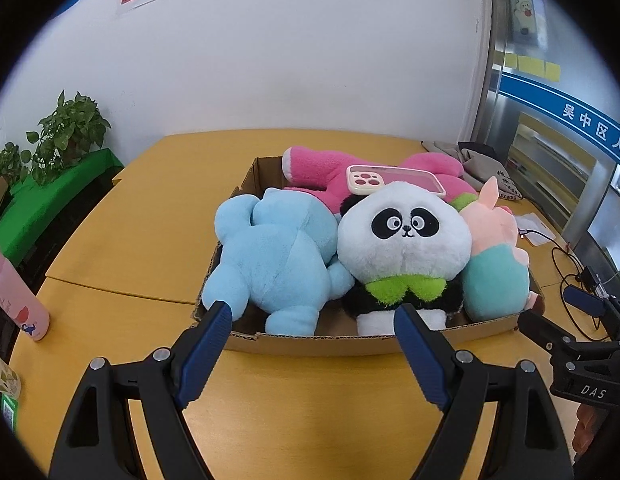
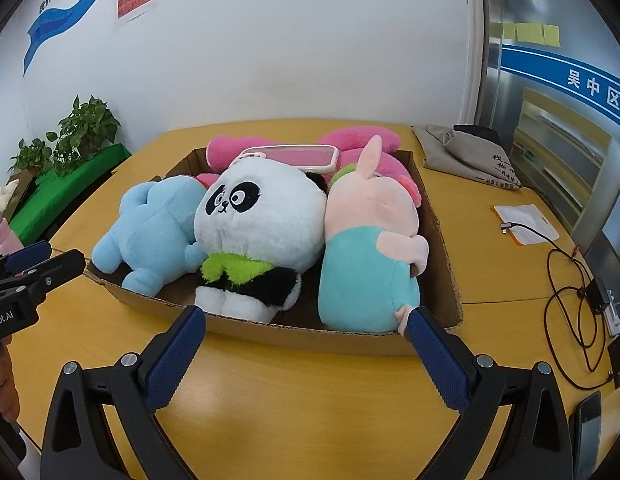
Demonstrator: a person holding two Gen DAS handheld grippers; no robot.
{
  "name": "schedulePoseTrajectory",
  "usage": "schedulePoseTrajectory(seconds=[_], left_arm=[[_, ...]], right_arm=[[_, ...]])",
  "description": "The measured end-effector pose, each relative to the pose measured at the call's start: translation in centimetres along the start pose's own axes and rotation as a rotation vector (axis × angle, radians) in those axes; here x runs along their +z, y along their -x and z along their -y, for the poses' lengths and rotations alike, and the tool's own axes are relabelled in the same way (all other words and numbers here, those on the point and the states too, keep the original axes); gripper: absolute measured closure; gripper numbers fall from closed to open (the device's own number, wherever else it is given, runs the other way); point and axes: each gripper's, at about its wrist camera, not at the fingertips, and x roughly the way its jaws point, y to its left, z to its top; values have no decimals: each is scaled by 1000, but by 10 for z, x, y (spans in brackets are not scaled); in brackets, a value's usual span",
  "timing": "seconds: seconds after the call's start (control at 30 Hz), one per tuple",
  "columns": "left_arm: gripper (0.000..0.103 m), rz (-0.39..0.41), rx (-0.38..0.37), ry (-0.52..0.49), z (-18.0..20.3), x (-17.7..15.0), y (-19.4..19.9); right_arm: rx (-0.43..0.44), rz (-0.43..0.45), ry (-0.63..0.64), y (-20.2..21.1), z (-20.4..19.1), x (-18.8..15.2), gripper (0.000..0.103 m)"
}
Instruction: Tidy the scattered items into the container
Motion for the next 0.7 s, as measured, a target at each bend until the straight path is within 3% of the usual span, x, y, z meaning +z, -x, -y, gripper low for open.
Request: schedulePoseTrajectory(seconds=[0.3, 0.7], left_arm=[[19, 5, 23, -23, 11, -3, -8], [19, 43, -30, -19, 14, -3, 3]], right_arm=[[-10, -13, -32, -5, 8, -7, 1], [-19, -10, -32, -6, 11, -6, 1]])
